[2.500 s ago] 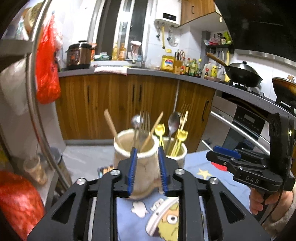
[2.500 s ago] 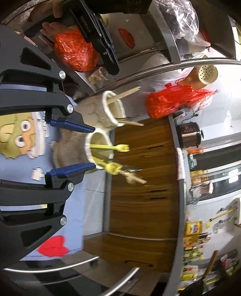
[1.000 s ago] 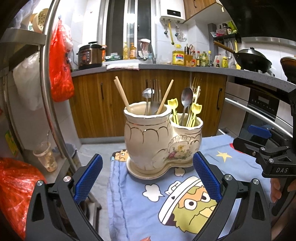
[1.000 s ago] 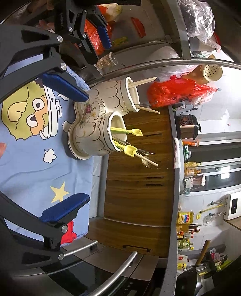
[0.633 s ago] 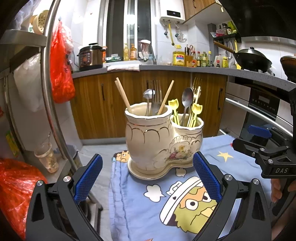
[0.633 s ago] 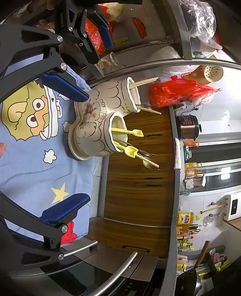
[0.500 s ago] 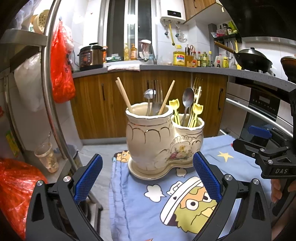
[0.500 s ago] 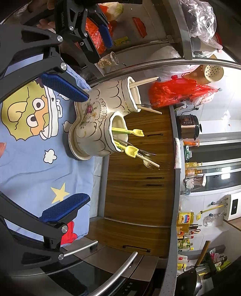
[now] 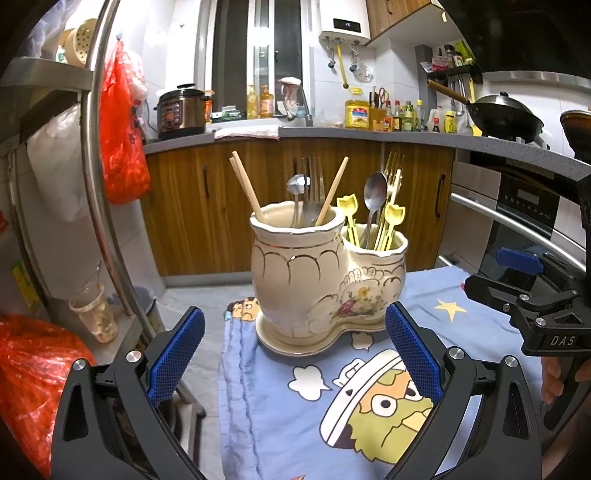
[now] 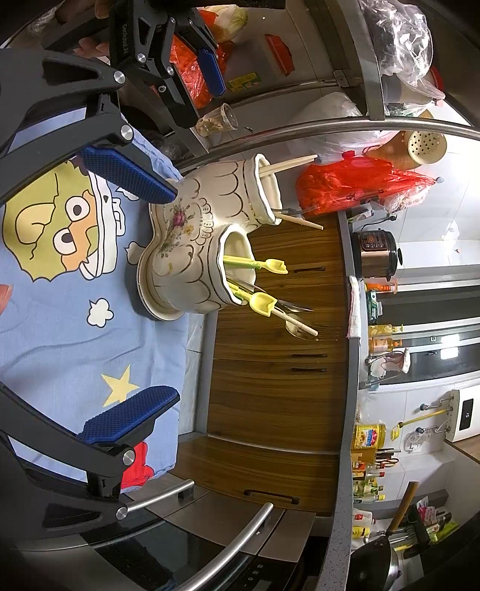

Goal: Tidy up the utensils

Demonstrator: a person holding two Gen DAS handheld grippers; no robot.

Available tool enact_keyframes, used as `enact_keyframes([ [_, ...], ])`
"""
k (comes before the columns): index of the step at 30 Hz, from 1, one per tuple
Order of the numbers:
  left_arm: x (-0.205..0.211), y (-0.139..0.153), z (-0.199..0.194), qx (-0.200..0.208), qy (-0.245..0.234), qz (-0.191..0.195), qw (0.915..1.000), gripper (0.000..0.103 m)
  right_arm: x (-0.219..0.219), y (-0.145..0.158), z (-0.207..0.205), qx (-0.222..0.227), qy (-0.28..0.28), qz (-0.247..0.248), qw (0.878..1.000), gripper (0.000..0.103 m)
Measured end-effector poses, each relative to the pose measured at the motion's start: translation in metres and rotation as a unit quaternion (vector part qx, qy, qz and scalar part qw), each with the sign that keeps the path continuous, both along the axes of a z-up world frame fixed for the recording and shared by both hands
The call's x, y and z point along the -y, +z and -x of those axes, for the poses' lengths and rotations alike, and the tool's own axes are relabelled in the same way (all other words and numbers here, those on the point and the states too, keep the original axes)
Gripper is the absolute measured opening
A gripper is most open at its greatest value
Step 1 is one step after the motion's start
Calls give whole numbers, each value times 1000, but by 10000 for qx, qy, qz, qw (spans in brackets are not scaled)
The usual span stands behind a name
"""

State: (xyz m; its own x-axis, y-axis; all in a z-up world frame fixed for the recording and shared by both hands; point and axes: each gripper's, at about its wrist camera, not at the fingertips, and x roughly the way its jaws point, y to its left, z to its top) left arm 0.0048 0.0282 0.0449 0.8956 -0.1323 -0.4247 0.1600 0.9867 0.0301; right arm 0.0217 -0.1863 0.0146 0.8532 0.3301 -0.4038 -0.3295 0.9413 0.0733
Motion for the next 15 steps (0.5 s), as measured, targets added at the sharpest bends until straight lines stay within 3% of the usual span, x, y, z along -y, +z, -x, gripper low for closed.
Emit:
enact_keyframes([
  [15,0,-1,0,-4,0,-9,10000,97,-1,-2,-1,-10,11,14,10000,97],
])
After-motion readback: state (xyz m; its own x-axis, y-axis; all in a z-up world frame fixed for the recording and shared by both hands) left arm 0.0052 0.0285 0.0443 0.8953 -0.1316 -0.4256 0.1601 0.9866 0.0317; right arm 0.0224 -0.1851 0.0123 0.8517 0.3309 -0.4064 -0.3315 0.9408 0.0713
